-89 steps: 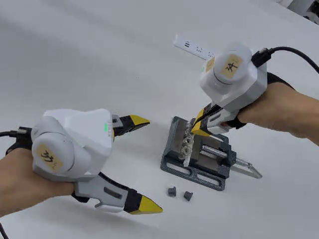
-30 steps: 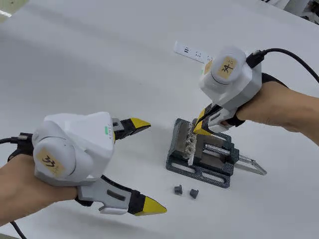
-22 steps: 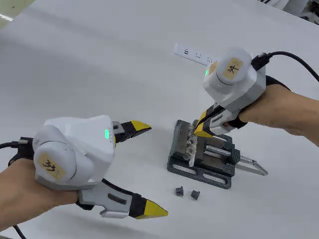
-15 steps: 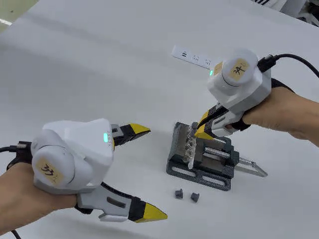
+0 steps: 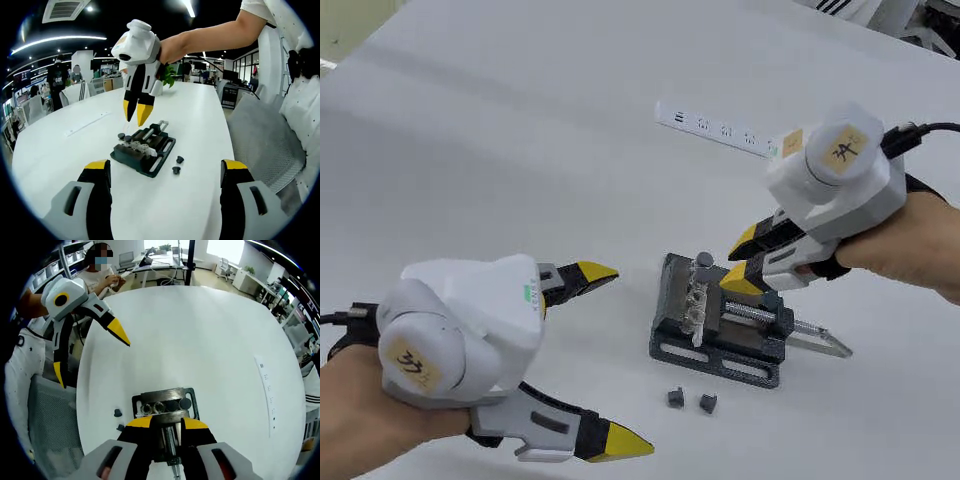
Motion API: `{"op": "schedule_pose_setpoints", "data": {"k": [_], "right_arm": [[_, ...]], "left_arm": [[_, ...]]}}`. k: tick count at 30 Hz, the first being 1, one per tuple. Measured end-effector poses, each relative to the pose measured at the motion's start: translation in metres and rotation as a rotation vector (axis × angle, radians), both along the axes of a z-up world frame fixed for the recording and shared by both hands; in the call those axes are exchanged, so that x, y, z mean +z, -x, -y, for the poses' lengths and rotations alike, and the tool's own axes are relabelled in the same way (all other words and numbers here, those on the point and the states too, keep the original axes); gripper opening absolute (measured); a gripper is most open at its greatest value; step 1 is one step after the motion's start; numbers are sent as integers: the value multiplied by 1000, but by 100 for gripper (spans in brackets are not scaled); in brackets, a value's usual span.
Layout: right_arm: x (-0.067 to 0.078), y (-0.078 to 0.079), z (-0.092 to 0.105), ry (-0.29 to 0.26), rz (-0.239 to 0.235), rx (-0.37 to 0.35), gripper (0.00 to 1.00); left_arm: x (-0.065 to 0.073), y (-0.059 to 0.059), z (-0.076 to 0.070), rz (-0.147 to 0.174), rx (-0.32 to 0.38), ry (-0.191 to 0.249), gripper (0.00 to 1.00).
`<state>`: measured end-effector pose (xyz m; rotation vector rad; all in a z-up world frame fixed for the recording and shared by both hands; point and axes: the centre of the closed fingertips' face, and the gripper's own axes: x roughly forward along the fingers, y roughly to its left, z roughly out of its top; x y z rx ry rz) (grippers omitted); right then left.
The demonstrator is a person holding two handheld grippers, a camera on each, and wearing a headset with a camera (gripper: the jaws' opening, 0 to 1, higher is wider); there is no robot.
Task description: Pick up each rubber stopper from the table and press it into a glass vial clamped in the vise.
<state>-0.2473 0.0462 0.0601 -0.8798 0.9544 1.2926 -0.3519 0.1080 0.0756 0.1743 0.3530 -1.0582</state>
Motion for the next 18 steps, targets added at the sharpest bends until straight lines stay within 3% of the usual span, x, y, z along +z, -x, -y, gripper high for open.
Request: {"op": "schedule_pose_setpoints", "data": {"k": [7, 18], "right_arm": [[4, 11, 13, -53, 9, -49, 23], [12, 31, 37, -200, 25, -154, 39]], "left_arm": [[-2, 2, -1, -3, -5, -20, 88], [-7, 6, 1, -8, -21, -69, 82]]}}
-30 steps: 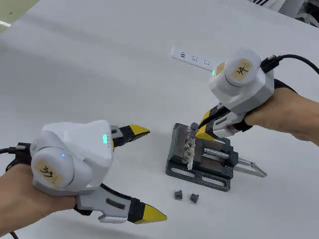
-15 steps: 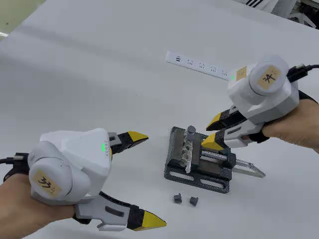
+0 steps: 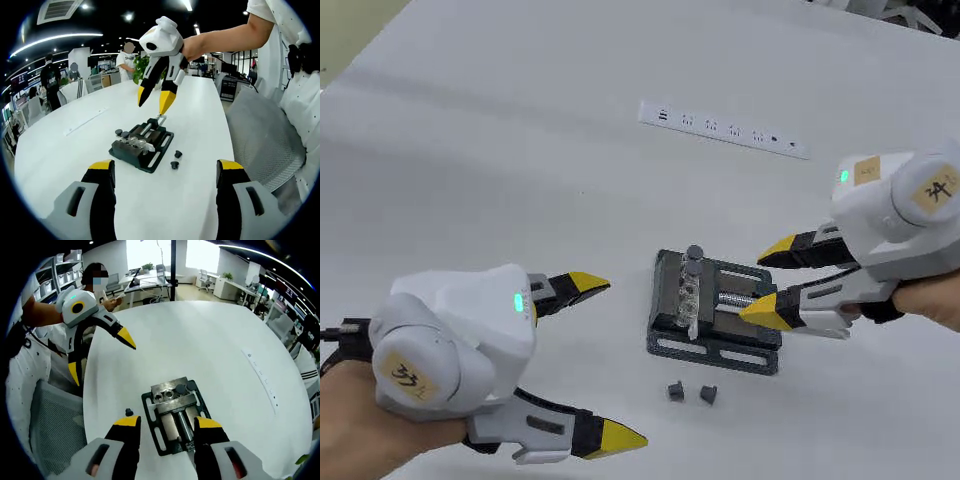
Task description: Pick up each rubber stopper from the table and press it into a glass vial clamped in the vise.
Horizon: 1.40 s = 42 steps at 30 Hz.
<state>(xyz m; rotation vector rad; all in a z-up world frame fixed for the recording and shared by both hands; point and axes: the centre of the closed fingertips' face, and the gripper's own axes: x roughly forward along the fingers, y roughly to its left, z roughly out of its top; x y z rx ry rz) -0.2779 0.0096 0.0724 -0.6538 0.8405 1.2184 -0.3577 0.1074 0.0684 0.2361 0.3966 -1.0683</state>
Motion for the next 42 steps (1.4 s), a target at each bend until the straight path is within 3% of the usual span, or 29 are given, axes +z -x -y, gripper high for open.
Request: {"op": "schedule_pose_setpoints", "data": {"k": [9, 11, 17, 20, 22, 24, 31, 37, 42], "right_arm": [[0, 18, 28, -75, 1, -70, 46], [-1, 23, 34, -93, -2, -86, 49], [-1, 36, 50, -137, 4, -122, 53], [-4, 39, 58, -154, 5, -141, 56], [-4, 42, 62, -168, 8, -151, 58], [-5, 45, 65, -179, 5, -160, 59], [-8, 55, 73, -223, 16, -185, 63], [-12, 64, 81, -255, 23, -184, 68], [-12, 63, 90, -269, 29, -201, 67]], "left_arm": [[-10, 4, 6, -7, -30, -83, 73], [-14, 5, 8, -27, -36, -97, 71], [-22, 5, 18, -34, -57, -134, 62], [-29, 5, 20, -74, -50, -156, 57], [-34, 5, 22, -73, -56, -178, 53], [-39, 5, 22, -99, -45, -199, 50], [-47, 6, 31, -109, -65, -241, 37], [-64, 5, 36, -174, -45, -283, 35], [-69, 3, 43, -188, -41, -296, 26]]}}
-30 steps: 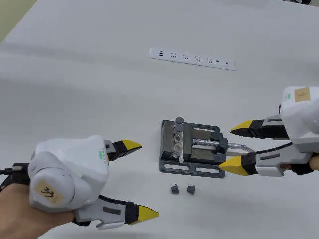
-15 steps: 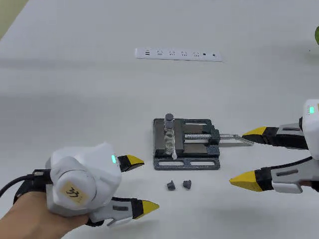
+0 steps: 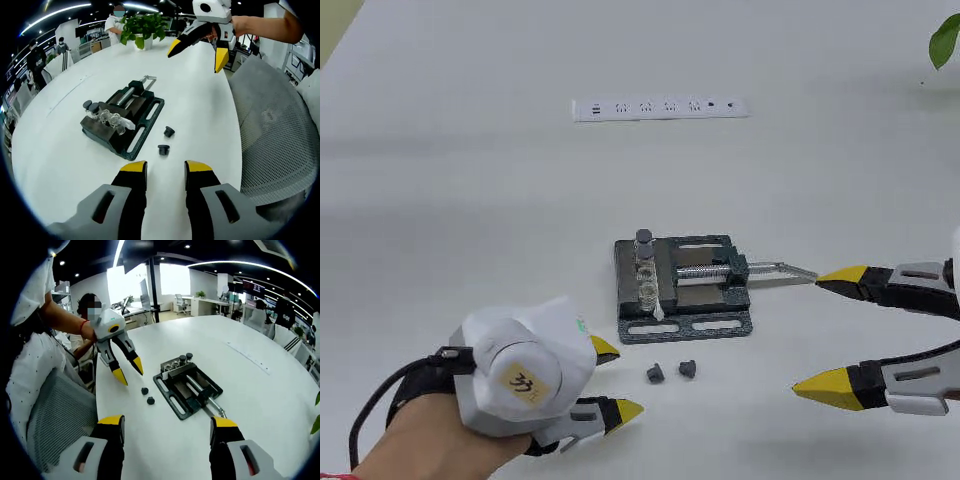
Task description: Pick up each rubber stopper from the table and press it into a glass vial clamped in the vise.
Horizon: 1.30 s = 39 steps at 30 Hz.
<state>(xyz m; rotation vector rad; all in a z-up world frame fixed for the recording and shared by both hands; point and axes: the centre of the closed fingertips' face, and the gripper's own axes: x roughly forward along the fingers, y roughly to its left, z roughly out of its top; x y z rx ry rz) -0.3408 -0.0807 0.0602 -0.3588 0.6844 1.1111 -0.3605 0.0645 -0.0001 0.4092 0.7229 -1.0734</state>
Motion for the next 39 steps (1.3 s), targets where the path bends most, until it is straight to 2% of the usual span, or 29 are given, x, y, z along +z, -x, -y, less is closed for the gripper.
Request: {"op": "schedule_pose_setpoints", "data": {"k": [8, 12, 19, 39], "right_arm": [[4, -2, 8, -23, 21, -19, 66], [1, -2, 12, -23, 18, -28, 67], [5, 1, 15, -27, 20, -43, 66], [1, 1, 20, -35, 21, -58, 63]], "left_arm": [[-18, -8, 6, -38, 6, -22, 20], [-21, -11, 10, -46, 11, -28, 19], [-27, -12, 15, -72, 23, -43, 15], [-33, -16, 17, -91, 33, -49, 7]]}}
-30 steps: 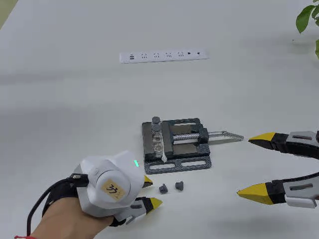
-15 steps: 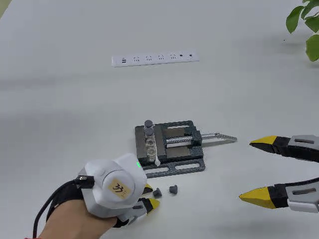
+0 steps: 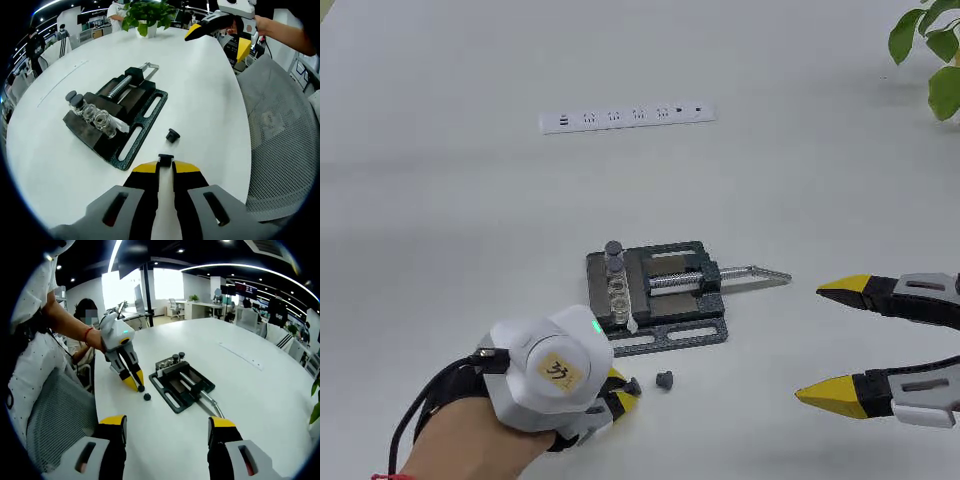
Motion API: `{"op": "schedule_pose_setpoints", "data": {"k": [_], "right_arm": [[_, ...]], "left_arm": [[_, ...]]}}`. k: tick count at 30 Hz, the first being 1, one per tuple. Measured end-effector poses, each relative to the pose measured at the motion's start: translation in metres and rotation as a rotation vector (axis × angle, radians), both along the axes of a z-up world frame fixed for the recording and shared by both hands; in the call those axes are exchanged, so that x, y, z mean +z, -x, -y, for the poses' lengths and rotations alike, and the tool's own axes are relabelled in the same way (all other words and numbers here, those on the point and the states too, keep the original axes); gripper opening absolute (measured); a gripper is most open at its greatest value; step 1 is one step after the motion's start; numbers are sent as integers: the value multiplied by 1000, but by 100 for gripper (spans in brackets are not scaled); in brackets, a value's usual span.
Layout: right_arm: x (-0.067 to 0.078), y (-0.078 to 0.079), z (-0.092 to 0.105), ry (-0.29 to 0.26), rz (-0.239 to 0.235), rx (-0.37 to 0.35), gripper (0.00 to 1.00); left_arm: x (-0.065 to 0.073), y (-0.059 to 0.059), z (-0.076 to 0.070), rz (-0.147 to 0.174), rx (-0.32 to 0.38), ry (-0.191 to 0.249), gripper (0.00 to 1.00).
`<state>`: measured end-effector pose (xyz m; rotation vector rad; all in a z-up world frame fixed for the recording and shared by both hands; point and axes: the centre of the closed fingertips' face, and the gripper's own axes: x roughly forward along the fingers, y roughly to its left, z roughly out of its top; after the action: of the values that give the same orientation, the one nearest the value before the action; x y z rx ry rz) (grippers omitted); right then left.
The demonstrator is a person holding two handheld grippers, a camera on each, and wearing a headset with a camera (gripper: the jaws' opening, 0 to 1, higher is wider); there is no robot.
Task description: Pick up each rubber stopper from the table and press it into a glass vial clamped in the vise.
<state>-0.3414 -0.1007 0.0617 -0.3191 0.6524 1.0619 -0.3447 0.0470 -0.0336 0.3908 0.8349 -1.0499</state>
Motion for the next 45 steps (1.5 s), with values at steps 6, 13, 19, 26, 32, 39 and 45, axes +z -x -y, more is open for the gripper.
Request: {"op": "schedule_pose_setpoints", "data": {"k": [6, 13, 19, 26, 32, 39, 45], "right_arm": [[1, 1, -1, -2, -2, -3, 63], [1, 3, -1, 1, -5, -3, 63], [0, 5, -2, 2, -8, 6, 62], [2, 6, -13, -9, -10, 37, 61], [10, 5, -26, -22, -20, 73, 58], [30, 6, -51, -87, -31, 119, 50], [44, 6, -72, -122, -42, 179, 42]], "left_arm": [[0, 0, 1, 1, -5, -5, 6], [-1, 0, 0, 4, -8, -9, 6], [0, 4, 2, 5, -19, -5, 5], [24, 4, 9, 33, -14, 49, 5], [58, 0, 17, 79, -13, 112, 5], [93, -2, 25, 141, -38, 160, 5], [114, 3, 33, 177, -72, 191, 5]]}}
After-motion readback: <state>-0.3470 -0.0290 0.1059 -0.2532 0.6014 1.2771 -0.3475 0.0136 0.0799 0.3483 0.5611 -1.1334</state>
